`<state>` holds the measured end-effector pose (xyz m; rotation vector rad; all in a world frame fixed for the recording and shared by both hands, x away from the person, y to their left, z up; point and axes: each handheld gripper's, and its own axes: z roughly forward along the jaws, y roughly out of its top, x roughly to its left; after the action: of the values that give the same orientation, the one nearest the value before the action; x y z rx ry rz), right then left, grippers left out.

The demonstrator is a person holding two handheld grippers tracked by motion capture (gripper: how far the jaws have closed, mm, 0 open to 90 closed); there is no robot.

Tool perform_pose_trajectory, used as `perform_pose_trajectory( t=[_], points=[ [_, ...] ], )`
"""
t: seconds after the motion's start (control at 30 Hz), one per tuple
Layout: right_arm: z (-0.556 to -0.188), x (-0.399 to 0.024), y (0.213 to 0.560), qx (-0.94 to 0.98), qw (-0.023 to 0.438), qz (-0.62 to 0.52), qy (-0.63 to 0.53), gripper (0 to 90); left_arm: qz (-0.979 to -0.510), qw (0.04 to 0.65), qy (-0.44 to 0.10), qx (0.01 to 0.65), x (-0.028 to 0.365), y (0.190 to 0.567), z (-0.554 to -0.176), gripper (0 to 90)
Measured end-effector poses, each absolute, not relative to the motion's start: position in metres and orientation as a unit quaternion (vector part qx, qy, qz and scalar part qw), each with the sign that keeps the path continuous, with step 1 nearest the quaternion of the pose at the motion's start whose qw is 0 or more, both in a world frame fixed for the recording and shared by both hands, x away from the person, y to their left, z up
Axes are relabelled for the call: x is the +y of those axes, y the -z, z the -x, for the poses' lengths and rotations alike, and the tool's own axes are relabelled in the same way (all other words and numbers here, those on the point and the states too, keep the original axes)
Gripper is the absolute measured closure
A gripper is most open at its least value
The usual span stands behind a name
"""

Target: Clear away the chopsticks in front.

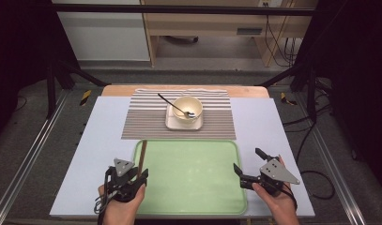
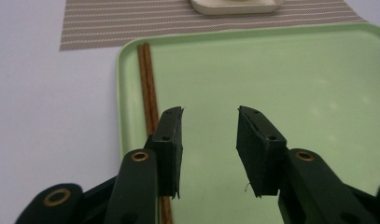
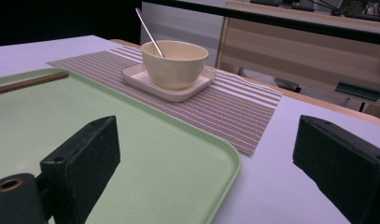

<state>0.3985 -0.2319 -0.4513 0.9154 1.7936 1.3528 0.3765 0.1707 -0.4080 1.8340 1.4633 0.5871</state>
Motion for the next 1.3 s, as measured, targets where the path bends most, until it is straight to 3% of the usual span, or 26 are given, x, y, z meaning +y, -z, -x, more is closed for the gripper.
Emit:
perform_pose_trajectory(
  t=[0.3, 0.63, 1.07, 1.3],
  points=[
    [-0.399, -0.233, 0.451, 0.692, 0.352, -0.354, -0.522, 7.5, -0.725, 0.370, -0.242, 0.529, 0.143, 0.398, -0.403, 45.5],
    [-0.399, -0.235, 0.451, 0.690, 0.352, -0.359, -0.521, 7.4, -0.708, 0.436, -0.227, 0.507, 0.135, 0.386, -0.428, 24.4],
    [-0.400, -0.235, 0.451, 0.690, 0.354, -0.360, -0.519, 7.4, -0.692, 0.497, -0.207, 0.482, 0.133, 0.371, -0.462, 11.3],
    [-0.400, -0.236, 0.451, 0.690, 0.354, -0.361, -0.518, 7.4, -0.694, 0.494, -0.221, 0.474, 0.130, 0.364, -0.476, 10.7]
  ],
)
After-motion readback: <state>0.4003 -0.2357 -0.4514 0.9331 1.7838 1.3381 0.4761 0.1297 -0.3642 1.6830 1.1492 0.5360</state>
